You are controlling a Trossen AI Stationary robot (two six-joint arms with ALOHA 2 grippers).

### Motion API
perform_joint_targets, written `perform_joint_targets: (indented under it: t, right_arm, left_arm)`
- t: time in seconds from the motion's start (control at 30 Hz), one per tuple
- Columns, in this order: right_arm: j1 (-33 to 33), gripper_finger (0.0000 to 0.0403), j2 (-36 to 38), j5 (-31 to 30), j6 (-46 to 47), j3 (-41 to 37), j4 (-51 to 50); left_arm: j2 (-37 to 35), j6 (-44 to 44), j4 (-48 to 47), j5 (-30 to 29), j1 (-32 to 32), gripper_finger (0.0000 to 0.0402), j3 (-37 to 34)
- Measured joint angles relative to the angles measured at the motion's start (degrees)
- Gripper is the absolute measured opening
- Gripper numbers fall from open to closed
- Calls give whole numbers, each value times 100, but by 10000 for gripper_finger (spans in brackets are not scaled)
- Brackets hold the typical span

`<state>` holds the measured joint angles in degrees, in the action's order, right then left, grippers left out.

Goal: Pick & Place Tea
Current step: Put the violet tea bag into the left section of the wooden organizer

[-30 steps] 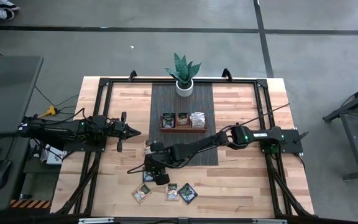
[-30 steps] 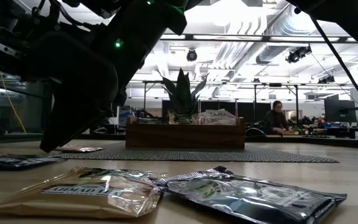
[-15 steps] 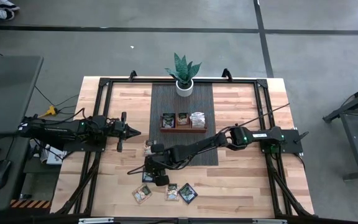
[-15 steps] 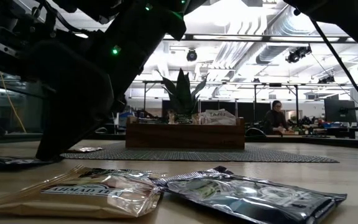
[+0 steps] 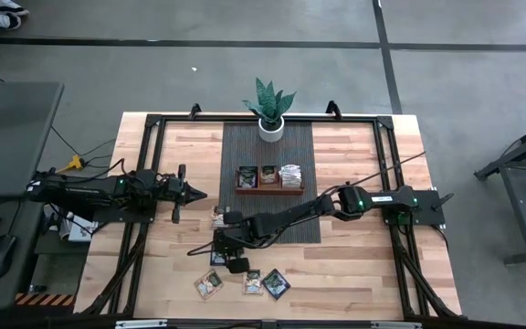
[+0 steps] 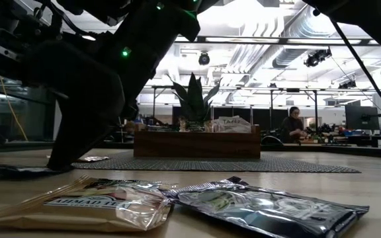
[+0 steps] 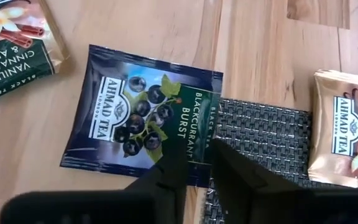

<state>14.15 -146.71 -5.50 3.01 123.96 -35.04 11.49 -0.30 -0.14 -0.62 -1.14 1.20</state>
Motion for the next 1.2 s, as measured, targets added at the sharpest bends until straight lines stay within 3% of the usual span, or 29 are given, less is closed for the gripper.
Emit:
perform_joint_targets:
  t: [0.27,0.53,0.8,1.2]
  right_arm:
    - [0,4,0,-11,-6,0,-29]
    - [11,1,-12,-49,-51,63,-29]
    - [106,1,-50,-6,-354,599,-236]
    - [133,0,61,-1119,-775,1078,-932]
  left_arm:
    - [0,0,0,0,1,1,2]
    - [2,0,0,0,1,1,0]
    - [1,0,0,0,1,1,0]
    - [2,0,0,0,0,1,0]
